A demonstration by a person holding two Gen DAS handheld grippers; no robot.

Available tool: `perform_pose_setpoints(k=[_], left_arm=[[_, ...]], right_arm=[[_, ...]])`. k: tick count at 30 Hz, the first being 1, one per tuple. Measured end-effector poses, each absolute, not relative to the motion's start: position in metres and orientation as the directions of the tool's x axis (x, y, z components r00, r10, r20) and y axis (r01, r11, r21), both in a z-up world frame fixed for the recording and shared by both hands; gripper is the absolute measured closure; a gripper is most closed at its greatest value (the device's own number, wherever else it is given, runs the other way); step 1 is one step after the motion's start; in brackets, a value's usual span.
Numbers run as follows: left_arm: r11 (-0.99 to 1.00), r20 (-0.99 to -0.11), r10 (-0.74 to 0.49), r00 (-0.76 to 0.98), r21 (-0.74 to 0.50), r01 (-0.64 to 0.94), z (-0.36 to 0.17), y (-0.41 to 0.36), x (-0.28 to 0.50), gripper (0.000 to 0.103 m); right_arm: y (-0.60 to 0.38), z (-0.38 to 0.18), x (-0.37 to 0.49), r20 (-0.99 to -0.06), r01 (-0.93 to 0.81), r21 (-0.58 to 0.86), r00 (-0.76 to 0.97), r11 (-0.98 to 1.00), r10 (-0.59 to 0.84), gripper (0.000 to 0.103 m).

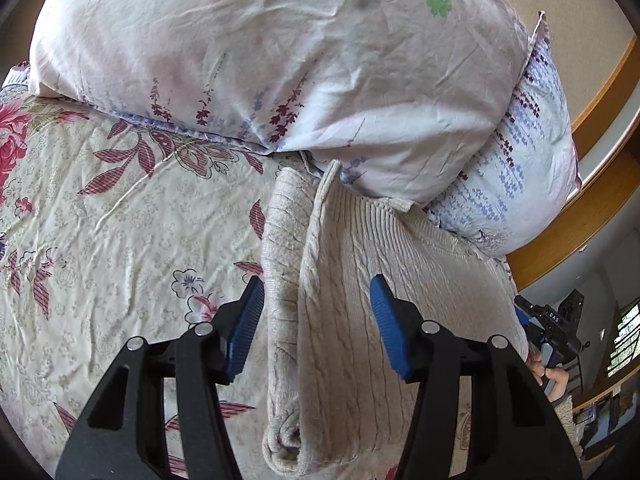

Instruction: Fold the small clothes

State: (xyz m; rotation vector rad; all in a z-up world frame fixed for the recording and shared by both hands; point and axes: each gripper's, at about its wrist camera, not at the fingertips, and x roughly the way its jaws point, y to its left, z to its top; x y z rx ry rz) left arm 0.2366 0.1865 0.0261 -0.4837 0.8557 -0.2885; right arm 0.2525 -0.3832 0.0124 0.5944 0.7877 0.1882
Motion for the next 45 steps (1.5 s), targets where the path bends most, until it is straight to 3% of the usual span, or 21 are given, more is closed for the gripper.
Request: perform_pose_setpoints(k=[1, 3, 6, 9, 17, 22, 27, 29, 34, 36, 37, 40, 45], left_arm=[[0.864, -0.662, -0.422, 0.62, -0.5, 0.055, 0.025, 0.183, 0.238, 0.055], [0.88, -0.682, -0.409, 0.606, -0.471, 0.064, 0.021, 0.175, 0.239, 0.064], [0.912, -0.716, -0.362, 0.597, -0.403, 0.069, 0.019, 0.163, 0.241, 0.081], [0.922, -0.73, -0.347, 0.589, -0.381, 0.072, 0.016, 0.158, 0.243, 0.094], [0.918, -0.712, -0.338, 0.616, -0.394, 0.049, 0.024, 0.165, 0.245, 0.096], [0.93, -0.73, -0.305, 0.611, -0.367, 0.027, 0.017, 0.165, 0.246, 0.096], [0.935, -0.723, -0.29, 0.627, -0.354, 0.025, 0.019, 0.164, 0.241, 0.09], [0.94, -0.7, -0.27, 0.661, -0.339, 0.025, 0.03, 0.165, 0.231, 0.07], [0.931, -0.602, -0.309, 0.736, -0.348, 0.106, 0.06, 0.156, 0.205, 0.05], [0.93, -0.593, -0.331, 0.734, -0.336, 0.149, 0.065, 0.142, 0.2, 0.047], [0.931, -0.592, -0.338, 0.732, -0.324, 0.169, 0.067, 0.134, 0.198, 0.044], [0.931, -0.604, -0.354, 0.714, -0.302, 0.206, 0.065, 0.114, 0.199, 0.037], [0.948, -0.66, -0.311, 0.684, -0.266, 0.174, 0.048, 0.099, 0.21, 0.036]], right_arm=[[-0.381, 0.012, 0.252, -0.615, 0.049, 0.559, 0.694, 0.828, 0.374, 0.057], [-0.375, 0.014, 0.252, -0.622, 0.029, 0.541, 0.687, 0.841, 0.377, 0.068], [-0.368, 0.011, 0.253, -0.652, 0.025, 0.494, 0.671, 0.869, 0.352, 0.09], [-0.366, 0.009, 0.25, -0.649, 0.029, 0.484, 0.683, 0.875, 0.336, 0.093], [-0.377, 0.018, 0.23, -0.598, 0.07, 0.542, 0.733, 0.837, 0.325, 0.094], [-0.379, 0.009, 0.221, -0.627, 0.13, 0.529, 0.726, 0.838, 0.283, 0.094], [-0.377, 0.003, 0.223, -0.657, 0.15, 0.511, 0.703, 0.846, 0.272, 0.091], [-0.378, 0.012, 0.214, -0.629, 0.132, 0.528, 0.725, 0.839, 0.281, 0.088], [-0.366, 0.036, 0.192, -0.541, 0.002, 0.525, 0.772, 0.851, 0.333, 0.088], [-0.358, 0.042, 0.187, -0.539, -0.016, 0.508, 0.774, 0.861, 0.332, 0.088], [-0.355, 0.046, 0.184, -0.526, -0.025, 0.492, 0.788, 0.87, 0.32, 0.086], [-0.347, 0.052, 0.179, -0.514, -0.06, 0.471, 0.792, 0.88, 0.329, 0.024], [-0.342, 0.037, 0.182, -0.56, -0.046, 0.466, 0.758, 0.883, 0.335, 0.029]])
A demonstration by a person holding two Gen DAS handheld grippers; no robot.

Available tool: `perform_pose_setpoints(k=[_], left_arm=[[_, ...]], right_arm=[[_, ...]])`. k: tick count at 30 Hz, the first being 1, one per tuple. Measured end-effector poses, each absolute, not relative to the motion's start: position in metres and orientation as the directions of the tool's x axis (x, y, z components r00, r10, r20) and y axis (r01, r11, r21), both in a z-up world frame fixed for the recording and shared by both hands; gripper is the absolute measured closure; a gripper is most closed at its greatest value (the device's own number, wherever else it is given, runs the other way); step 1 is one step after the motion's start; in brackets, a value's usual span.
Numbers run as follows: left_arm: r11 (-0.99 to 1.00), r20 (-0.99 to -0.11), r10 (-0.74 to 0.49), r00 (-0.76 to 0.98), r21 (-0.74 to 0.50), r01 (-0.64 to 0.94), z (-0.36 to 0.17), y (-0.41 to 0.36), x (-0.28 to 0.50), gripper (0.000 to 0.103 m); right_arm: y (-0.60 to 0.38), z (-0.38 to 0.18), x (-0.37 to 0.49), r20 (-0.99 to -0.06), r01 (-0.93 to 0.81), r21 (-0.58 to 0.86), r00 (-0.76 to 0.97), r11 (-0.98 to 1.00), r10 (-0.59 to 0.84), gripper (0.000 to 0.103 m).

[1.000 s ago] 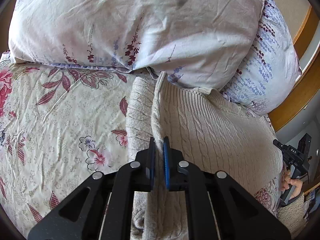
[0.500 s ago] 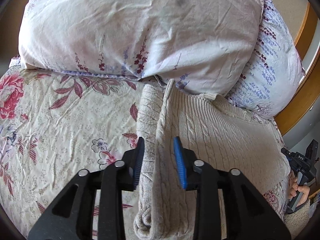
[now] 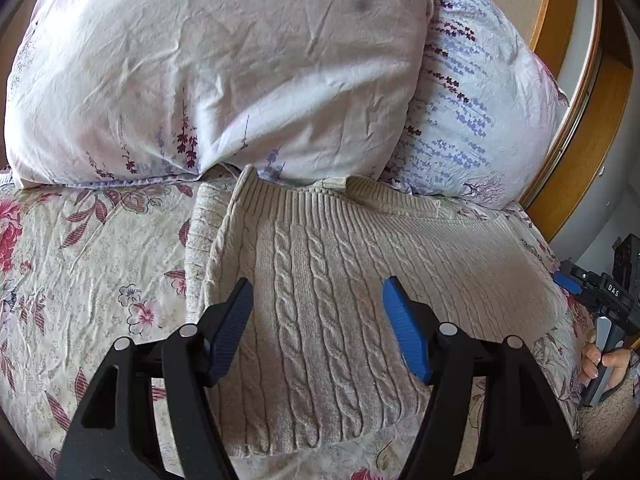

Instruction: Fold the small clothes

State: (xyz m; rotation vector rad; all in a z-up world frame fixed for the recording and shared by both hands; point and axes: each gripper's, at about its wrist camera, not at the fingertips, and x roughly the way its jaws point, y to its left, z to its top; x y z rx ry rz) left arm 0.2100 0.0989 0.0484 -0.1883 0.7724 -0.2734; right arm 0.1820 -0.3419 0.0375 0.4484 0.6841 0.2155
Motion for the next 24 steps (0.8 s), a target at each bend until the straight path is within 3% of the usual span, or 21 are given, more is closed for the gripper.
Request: perform_pose_setpoints(k=[9, 15, 19, 24], left_arm=[[0.96, -0.713, -0.267, 0.648, -0.254, 0.116, 0.023, 0.102, 0.22, 0.035], [0.955, -0.711, -0.287, 0.642, -0.261, 0.137, 0.021, 0.098, 0.221, 0.023], [0.948, -0.707, -0.315, 0.633, -0.268, 0.171, 0.021, 0.094, 0.222, 0.008], [0.949, -0.705, -0.313, 0.636, -0.261, 0.177, 0.022, 0.09, 0.222, 0.003]], right_arm=[[-0.33, 0.014, 0.19, -0.654, -0.027, 0.4, 0.691, 0.916, 0.306, 0.033], [-0.32, 0.013, 0.194, -0.698, -0.011, 0.32, 0.674, 0.947, 0.243, 0.033], [-0.312, 0.033, 0.199, -0.696, 0.022, 0.349, 0.676, 0.937, 0.243, 0.003], [-0.271, 0.053, 0.224, -0.742, 0.061, 0.23, 0.657, 0.971, 0.134, 0.001]])
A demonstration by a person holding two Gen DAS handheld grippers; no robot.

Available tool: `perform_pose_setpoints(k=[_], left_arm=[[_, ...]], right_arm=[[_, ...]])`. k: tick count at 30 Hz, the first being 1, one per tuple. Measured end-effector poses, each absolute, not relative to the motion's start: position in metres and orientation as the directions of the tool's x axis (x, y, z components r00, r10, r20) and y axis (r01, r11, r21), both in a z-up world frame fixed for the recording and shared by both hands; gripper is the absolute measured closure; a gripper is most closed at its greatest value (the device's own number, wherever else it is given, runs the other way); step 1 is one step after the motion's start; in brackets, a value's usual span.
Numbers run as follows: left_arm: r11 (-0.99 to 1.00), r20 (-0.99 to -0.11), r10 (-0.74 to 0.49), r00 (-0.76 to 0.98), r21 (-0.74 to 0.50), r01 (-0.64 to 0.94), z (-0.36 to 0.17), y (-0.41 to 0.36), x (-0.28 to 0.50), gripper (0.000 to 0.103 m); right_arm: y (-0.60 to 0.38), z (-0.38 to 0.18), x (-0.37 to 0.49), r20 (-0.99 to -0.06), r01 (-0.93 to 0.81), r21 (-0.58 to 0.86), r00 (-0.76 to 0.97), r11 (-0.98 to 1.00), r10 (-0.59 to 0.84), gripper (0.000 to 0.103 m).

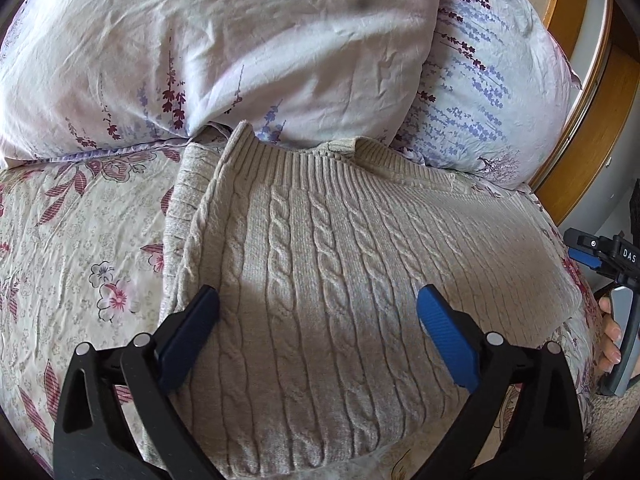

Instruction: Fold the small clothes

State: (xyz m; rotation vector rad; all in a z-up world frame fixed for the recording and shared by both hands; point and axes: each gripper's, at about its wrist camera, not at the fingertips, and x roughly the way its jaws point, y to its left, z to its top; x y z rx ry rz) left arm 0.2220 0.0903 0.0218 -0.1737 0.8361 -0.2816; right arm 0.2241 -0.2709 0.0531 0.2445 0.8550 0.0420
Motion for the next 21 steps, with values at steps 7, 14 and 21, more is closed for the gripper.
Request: perform_pose_setpoints(k=[7, 14, 21], left_arm=[[0.962, -0.719, -0.273, 0.639, -0.218, 0.166, 0.023, 0.086, 0.223, 0.002], [0.92, -0.666, -0.376, 0.644, -0.352, 0.173, 0.024, 0.106, 0.221, 0.002], [0.933, -0.625, -0.339, 0.703, -0.319, 0.166, 0.038, 0.108, 0.21, 0.002]], right_arm=[[-0.196, 0.049, 0.246, -0.727, 0.005, 0.071, 0.685, 0.997, 0.048, 0.001], [-0.146, 0.024, 0.265, -0.765, -0.002, -0.066, 0.643, 0.998, -0.049, 0.001], [-0.16, 0.009, 0.265, -0.772, 0.014, 0.029, 0.635, 0.999, 0.014, 0.001]])
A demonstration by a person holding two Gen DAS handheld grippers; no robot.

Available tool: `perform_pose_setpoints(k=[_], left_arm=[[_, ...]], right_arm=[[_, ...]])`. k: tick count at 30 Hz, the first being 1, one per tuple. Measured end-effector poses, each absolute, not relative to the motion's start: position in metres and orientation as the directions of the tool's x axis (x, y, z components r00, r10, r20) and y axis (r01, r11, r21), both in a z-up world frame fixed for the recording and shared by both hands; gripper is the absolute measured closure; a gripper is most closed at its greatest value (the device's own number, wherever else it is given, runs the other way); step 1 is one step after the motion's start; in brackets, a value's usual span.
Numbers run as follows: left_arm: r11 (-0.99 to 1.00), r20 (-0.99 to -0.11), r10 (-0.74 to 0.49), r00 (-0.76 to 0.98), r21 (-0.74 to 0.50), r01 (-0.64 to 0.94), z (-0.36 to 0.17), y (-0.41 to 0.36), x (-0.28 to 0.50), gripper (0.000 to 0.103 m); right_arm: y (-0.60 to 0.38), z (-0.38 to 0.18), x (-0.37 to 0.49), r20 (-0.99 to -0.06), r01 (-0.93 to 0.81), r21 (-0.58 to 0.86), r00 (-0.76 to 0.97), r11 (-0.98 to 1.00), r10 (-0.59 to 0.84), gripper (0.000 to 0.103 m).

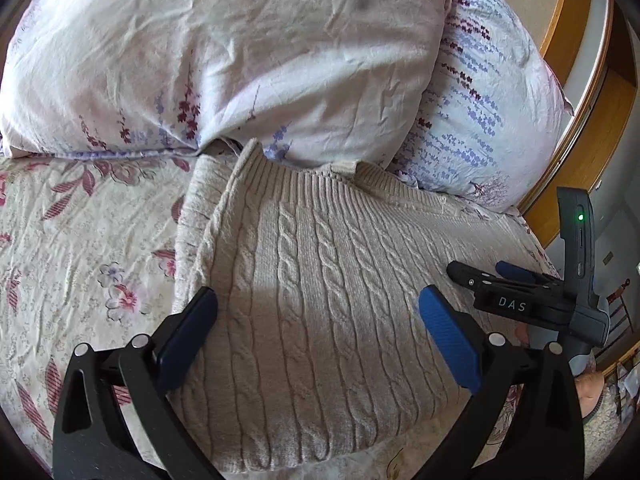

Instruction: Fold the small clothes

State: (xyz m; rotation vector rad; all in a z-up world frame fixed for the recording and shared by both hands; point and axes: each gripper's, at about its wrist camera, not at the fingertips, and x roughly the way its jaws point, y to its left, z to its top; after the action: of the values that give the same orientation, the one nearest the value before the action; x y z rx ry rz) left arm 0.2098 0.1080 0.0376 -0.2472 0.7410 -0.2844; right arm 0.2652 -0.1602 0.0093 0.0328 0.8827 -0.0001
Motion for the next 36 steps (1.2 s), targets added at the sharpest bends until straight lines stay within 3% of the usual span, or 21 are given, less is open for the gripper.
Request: perform_pose_setpoints(k=[3, 7, 14, 23, 24, 28, 29, 31, 34, 36], left_arm=[[0.955, -0.561, -0.224, 0.797, -0.29, 0.064, 0.06, 0.128, 0.2, 0.002], [0.978, -0.712, -0.122, 0.691, -0.205, -0.038, 0.057, 0.146, 0.231, 0.002], [0.993, -0.828, -0.094, 0.553, -0.12, -0.011, 0.029, 0.142, 0.267, 0.002], [0.977, -0.851, -0.173, 0.497, -0.213, -0.025, 0.017, 0.145, 0.286, 0.004], [0.976, -0.852, -0.177, 0.492, -0.216, -0.024, 0.017, 0.143, 0.288, 0.007], [0.969, -0.849, -0.221, 0.48, -0.246, 0.01, 0.02, 0.134, 0.295, 0.036], [0.965, -0.846, -0.239, 0.476, -0.261, 0.021, 0.02, 0.131, 0.297, 0.051], [0.951, -0.836, -0.28, 0.472, -0.308, 0.02, 0.02, 0.132, 0.299, 0.057], [0.906, -0.793, -0.385, 0.473, -0.422, 0.029, 0.015, 0.14, 0.299, 0.075], [0.863, -0.755, -0.45, 0.477, -0.506, 0.014, 0.011, 0.151, 0.297, 0.079]], right_arm=[[-0.158, 0.007, 0.264, -0.767, 0.004, 0.009, 0.642, 1.0, 0.004, 0.001], [-0.155, 0.008, 0.266, -0.776, 0.005, 0.007, 0.63, 1.0, 0.003, 0.001], [-0.16, 0.005, 0.271, -0.781, -0.003, 0.022, 0.624, 1.0, 0.019, 0.001], [-0.157, 0.004, 0.272, -0.782, -0.004, 0.004, 0.623, 1.0, 0.005, 0.001], [-0.157, 0.004, 0.272, -0.782, -0.005, 0.004, 0.623, 1.0, 0.006, 0.001], [-0.158, 0.004, 0.272, -0.782, -0.006, 0.004, 0.623, 1.0, 0.007, 0.001], [-0.158, 0.004, 0.272, -0.782, -0.006, 0.004, 0.623, 1.0, 0.007, 0.001], [-0.158, 0.004, 0.272, -0.782, -0.006, 0.005, 0.623, 1.0, 0.008, 0.001], [-0.158, 0.004, 0.272, -0.782, -0.006, 0.004, 0.623, 1.0, 0.007, 0.001], [-0.159, 0.004, 0.272, -0.782, -0.006, 0.004, 0.623, 1.0, 0.007, 0.001]])
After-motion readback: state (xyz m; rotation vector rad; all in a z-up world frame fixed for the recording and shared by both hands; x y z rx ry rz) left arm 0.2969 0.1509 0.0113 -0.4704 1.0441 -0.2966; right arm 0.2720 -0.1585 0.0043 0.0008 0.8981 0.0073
